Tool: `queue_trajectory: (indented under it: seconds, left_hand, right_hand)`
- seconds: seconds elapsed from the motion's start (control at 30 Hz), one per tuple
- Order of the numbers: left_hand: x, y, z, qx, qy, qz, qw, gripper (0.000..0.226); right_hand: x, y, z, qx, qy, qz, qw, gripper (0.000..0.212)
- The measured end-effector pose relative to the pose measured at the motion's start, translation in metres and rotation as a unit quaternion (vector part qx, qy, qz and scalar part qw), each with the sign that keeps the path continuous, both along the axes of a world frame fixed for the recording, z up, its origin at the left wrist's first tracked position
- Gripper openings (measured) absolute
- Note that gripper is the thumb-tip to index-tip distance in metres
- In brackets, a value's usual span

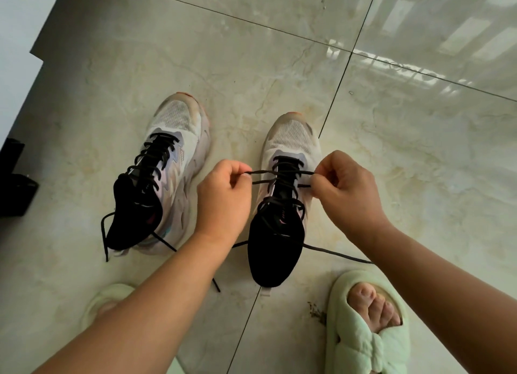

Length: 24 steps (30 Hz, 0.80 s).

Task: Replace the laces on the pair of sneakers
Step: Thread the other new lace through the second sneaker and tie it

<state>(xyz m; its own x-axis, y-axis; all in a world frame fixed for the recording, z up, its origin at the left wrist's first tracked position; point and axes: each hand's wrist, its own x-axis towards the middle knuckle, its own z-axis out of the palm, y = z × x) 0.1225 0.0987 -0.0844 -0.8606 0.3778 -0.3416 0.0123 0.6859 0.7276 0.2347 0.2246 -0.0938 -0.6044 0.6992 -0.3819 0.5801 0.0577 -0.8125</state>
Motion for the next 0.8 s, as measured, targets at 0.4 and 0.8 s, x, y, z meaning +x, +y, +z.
queue_trajectory:
  seconds: [0.4, 0.8]
  left_hand:
    - [-0.009, 0.003, 0.003, -0.001, 0.118, -0.120, 0.986, 0.011]
    - [0.001, 0.008, 0.009, -0.050, 0.173, -0.175, 0.968, 0.019]
  right_hand:
    - [-0.003, 0.005, -0.001, 0.127, 0.035, 0.064, 0.989, 0.006]
    - [-0.012, -0.002, 0.016, 0.165, -0.025, 0.147, 0.975, 0.010]
